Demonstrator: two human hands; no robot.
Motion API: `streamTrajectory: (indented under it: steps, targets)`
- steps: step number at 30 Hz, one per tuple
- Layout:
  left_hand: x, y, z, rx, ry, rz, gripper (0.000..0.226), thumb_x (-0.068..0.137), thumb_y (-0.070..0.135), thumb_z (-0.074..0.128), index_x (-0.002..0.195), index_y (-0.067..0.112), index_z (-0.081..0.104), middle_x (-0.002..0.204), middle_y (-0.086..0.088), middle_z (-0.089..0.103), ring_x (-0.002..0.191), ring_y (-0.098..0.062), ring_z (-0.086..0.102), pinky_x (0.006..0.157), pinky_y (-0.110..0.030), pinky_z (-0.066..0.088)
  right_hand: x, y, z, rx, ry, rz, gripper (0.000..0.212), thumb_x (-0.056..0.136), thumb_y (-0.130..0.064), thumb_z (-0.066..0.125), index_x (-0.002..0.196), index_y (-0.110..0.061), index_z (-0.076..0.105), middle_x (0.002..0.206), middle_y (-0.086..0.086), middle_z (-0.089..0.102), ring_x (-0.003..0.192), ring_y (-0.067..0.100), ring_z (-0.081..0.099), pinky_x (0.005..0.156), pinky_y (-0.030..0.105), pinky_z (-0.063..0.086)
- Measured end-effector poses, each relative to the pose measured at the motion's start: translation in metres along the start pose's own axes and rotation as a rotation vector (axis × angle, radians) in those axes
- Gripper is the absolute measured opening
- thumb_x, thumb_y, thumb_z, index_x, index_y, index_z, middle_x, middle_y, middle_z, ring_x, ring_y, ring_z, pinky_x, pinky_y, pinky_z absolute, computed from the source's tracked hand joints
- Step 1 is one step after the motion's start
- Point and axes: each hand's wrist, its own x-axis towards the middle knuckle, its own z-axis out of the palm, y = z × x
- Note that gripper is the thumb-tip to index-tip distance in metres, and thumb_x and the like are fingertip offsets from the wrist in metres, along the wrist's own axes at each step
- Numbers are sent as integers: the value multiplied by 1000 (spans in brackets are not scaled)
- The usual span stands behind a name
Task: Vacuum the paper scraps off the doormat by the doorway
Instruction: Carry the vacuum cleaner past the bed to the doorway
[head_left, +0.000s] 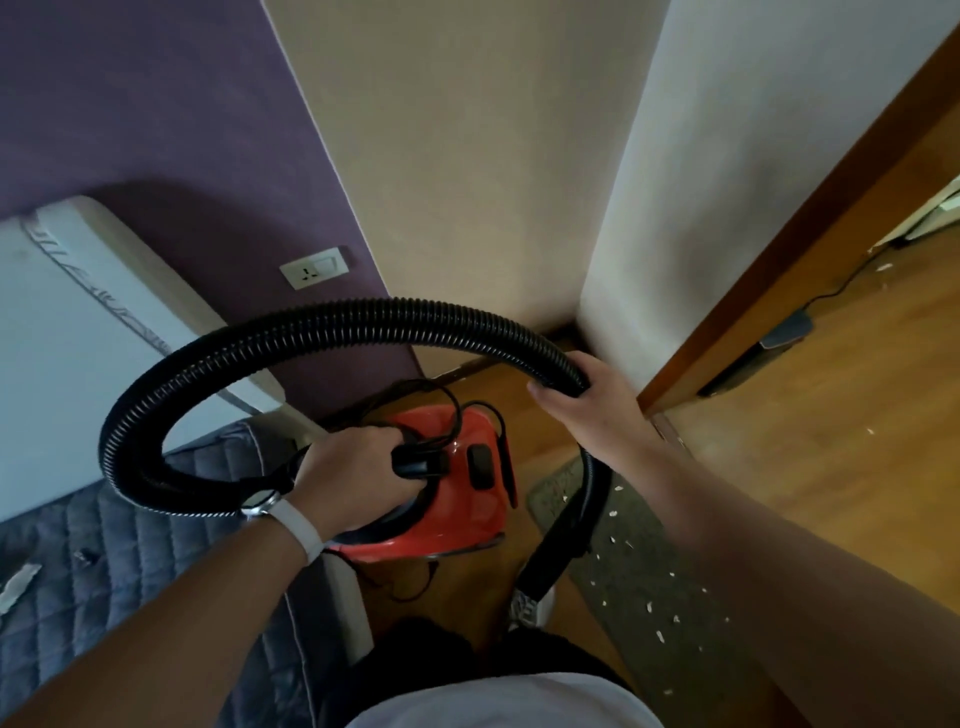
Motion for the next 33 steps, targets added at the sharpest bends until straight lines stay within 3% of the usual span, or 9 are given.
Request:
streamTrajectory:
  steps: [7,12,16,19,23,25,29,33]
  targets:
    - [84,-13,22,22,-134,128,28,79,55,67,73,33,52,67,12,54,67,-14,56,53,-29,34,45,21,2,-3,60,137,20,87,-35,76,101,-35,63,70,-8,60,53,-2,54,51,15,44]
    - [138,-22,64,61,-220,239,28,80,52,65,77,26,58,72,6,61,71,-20,62,59,-32,45,65,44,12,40,197,213,22,85,-28,79,88,-39,60,57,-12,57,45,-1,49,44,16,38]
    - [176,-36,117,88,-230,283,27,83,48,62,82,22,57,78,4,62,75,-24,62,60,-33,38,92,78,33,31,191,237,22,86,-28,78,86,-39,59,62,-9,56,51,7,52,46,20,41]
    - [208,-49,167,72,-226,290,26,83,49,61,78,24,53,76,6,57,72,-23,58,59,-32,33,117,119,56,41,206,238,19,84,-30,79,86,-38,62,67,-1,57,54,10,53,52,27,42]
    - [254,-63,235,96,-232,262,26,83,51,59,76,29,49,72,10,51,67,-18,48,57,-32,32,147,189,87,47,199,264,13,86,-32,77,89,-30,65,68,6,59,54,14,54,50,23,43]
    - [273,-68,271,112,-238,264,29,84,49,59,71,30,42,69,11,47,65,-16,47,54,-32,29,158,224,101,40,250,244,12,86,-31,76,89,-27,66,74,16,64,62,28,60,53,32,49]
    - [310,-76,341,153,-238,303,25,85,46,60,76,27,47,76,10,51,70,-17,50,58,-32,34,177,291,127,60,312,210,13,85,-32,77,87,-32,64,85,16,69,74,31,67,63,43,55]
    - [345,-83,401,247,-226,391,21,81,42,61,76,26,50,77,7,57,72,-18,54,58,-32,36,201,354,143,67,330,191,14,85,-33,77,84,-30,63,70,4,62,60,19,60,57,28,49]
